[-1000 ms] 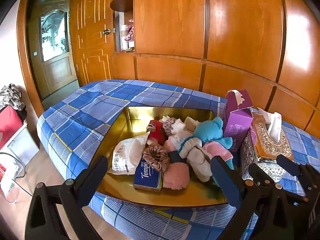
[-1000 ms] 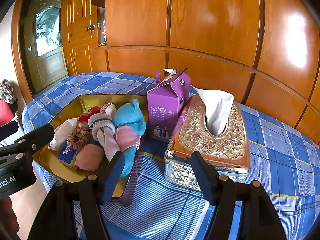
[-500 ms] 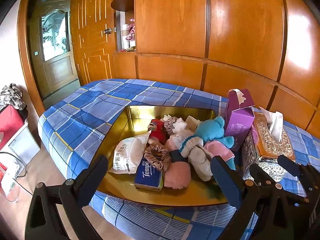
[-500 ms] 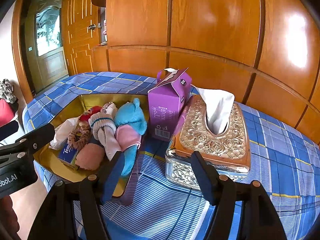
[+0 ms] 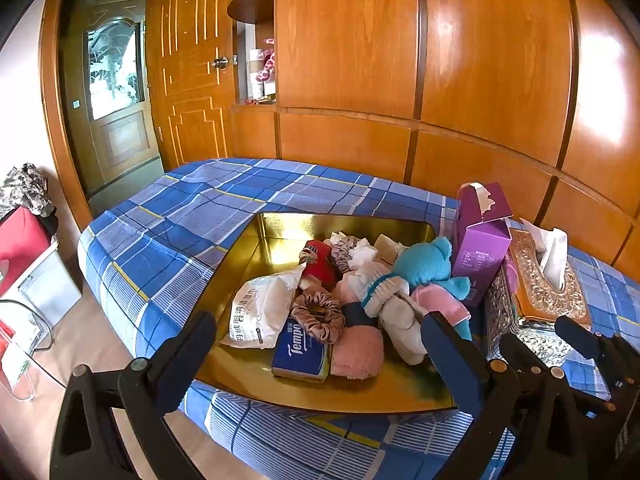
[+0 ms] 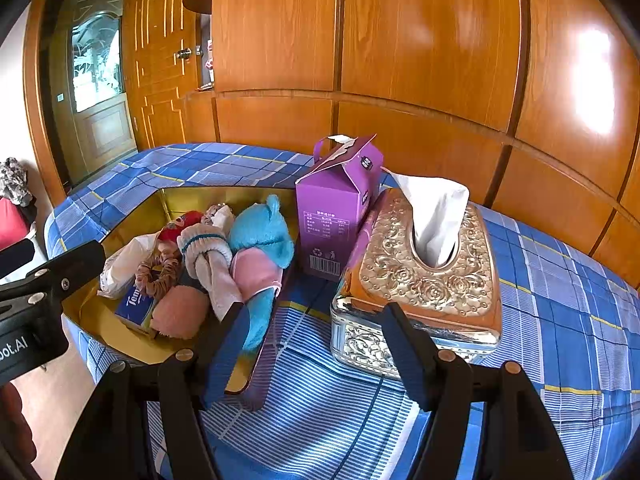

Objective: Organize soft objects

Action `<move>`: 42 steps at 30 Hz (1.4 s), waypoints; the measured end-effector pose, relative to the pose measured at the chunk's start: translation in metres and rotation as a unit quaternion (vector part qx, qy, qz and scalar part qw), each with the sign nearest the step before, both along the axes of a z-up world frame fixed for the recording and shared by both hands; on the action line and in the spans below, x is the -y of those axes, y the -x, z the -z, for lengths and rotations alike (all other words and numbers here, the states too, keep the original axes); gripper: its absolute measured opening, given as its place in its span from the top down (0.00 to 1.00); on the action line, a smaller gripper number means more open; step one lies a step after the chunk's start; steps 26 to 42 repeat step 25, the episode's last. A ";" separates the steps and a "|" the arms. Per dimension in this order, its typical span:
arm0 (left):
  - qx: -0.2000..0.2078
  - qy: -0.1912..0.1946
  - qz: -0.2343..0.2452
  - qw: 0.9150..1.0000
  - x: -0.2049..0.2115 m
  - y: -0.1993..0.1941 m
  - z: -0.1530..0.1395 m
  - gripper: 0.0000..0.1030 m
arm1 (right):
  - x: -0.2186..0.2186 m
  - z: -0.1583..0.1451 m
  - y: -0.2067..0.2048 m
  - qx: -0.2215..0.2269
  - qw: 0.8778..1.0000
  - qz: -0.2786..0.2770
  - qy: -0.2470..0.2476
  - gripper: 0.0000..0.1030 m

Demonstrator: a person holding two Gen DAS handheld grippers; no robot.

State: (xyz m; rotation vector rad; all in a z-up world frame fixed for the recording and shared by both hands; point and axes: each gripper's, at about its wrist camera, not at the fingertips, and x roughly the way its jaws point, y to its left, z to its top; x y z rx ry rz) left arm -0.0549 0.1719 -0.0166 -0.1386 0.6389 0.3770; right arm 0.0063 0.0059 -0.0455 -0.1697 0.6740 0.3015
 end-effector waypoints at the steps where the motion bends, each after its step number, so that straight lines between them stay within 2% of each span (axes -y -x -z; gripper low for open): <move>1: 0.000 0.000 0.000 1.000 0.000 0.000 0.000 0.00 | 0.000 0.000 0.000 0.000 1.000 0.000 0.000 0.33; 17: -0.002 0.003 0.005 1.000 0.002 0.000 0.000 0.00 | 0.001 0.002 0.001 0.000 1.000 0.001 0.001 0.33; 22: 0.025 -0.009 0.011 1.000 0.006 0.006 -0.004 0.01 | 0.002 0.002 0.001 0.001 1.000 0.003 0.002 0.33; 42: 0.020 -0.001 0.015 1.000 0.005 0.005 -0.004 0.00 | 0.006 -0.002 0.003 0.007 1.000 0.005 -0.003 0.33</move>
